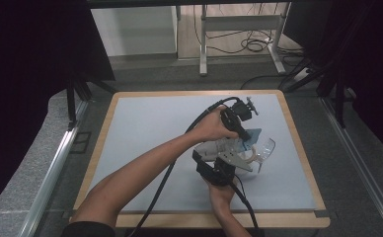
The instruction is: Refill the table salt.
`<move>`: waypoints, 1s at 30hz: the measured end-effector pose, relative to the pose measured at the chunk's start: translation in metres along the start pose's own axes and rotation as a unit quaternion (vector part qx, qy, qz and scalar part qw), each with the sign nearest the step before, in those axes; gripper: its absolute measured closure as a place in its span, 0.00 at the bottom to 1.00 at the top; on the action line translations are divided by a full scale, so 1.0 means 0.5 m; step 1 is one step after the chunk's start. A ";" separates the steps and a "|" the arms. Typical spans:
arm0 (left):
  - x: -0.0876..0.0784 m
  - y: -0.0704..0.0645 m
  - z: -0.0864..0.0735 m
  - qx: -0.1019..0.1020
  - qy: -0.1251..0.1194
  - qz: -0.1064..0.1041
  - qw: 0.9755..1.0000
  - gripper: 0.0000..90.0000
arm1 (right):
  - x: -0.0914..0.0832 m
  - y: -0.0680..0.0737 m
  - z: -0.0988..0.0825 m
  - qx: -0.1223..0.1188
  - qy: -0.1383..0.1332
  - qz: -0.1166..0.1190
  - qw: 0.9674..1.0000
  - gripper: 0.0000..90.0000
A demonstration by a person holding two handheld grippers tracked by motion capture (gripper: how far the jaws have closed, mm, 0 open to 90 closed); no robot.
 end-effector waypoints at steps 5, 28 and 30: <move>0.000 0.000 0.000 0.000 0.000 0.000 1.000 1.00 | 0.000 0.000 0.001 0.000 0.000 0.000 1.000 0.55; -0.001 -0.002 0.002 -0.001 0.001 0.001 1.000 1.00 | -0.003 0.001 0.004 0.002 -0.003 0.002 1.000 0.55; -0.001 -0.002 0.002 0.000 0.001 0.001 1.000 1.00 | -0.003 0.001 0.005 0.003 -0.003 0.002 1.000 0.55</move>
Point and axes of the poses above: each handheld gripper's, and its own axes: x roughly forward along the jaws, z roughly out of its top, y roughly to its left, the point moved 3 cm from there along x, roughly forward along the jaws, and after that the axes turned 12 degrees about -x, right-handed, at the moved point
